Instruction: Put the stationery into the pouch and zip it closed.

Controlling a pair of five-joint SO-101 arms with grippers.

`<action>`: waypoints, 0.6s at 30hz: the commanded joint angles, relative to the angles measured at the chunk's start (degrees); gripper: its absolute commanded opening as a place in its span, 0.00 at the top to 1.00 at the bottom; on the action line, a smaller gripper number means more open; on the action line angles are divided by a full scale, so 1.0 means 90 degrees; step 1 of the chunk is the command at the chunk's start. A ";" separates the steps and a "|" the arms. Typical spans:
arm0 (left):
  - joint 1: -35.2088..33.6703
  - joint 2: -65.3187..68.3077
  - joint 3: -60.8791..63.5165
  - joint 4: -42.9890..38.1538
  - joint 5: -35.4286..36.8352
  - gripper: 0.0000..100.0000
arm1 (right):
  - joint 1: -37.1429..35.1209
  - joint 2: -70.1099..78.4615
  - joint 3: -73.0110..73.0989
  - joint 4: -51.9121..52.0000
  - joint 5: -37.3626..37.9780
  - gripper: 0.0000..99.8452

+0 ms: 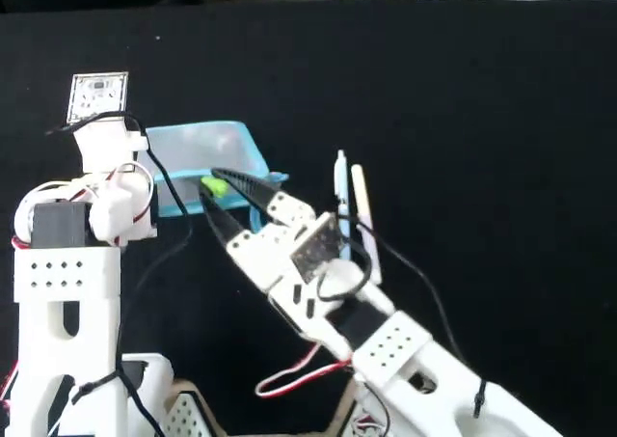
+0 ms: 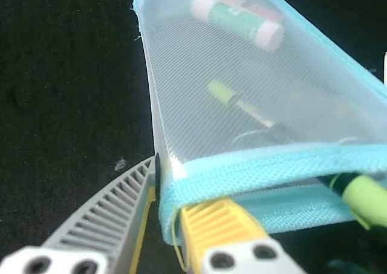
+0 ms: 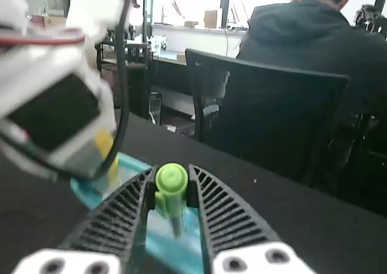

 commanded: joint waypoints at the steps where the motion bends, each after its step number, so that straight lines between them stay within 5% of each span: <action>1: -0.0063 -0.0039 -0.0034 -0.0020 -0.0039 0.97 | 0.0010 -0.0728 0.0308 0.0020 0.0078 0.99; 5: -0.0063 -0.0039 -0.0044 -0.0020 -0.0039 0.97 | -0.0361 -0.1441 0.0288 0.1524 0.0342 0.97; 11: -0.0063 -0.0039 -0.0034 -0.0020 -0.0039 0.97 | -0.0625 -0.2027 -0.0884 0.4230 -0.0664 0.75; 18: -0.0063 -0.0039 -0.0034 -0.0020 -0.0039 0.97 | -0.0391 -0.2085 -0.2173 0.5646 -0.1123 0.74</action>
